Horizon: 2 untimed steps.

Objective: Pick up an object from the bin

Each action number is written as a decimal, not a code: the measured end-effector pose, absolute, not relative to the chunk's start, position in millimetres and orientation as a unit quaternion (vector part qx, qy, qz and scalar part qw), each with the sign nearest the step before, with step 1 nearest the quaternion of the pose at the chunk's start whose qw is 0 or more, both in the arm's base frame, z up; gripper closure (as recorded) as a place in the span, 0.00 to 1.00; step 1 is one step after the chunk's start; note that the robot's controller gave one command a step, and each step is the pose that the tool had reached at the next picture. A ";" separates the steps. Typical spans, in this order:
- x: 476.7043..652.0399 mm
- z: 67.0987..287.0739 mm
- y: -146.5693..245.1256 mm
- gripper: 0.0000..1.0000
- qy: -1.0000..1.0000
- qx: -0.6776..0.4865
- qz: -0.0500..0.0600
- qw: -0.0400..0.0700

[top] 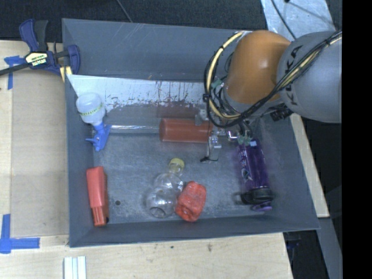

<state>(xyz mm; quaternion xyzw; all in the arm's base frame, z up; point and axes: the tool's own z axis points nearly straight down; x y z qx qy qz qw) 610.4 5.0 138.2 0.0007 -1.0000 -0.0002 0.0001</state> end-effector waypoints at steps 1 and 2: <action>611.5 139.8 5.0 0.00 -1.000 0.001 0.000 -0.002; 627.1 87.8 25.3 0.00 -0.995 -0.103 0.000 -0.011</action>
Offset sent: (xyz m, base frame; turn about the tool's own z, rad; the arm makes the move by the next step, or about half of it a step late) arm 0.0130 0.0271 -0.0682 0.2429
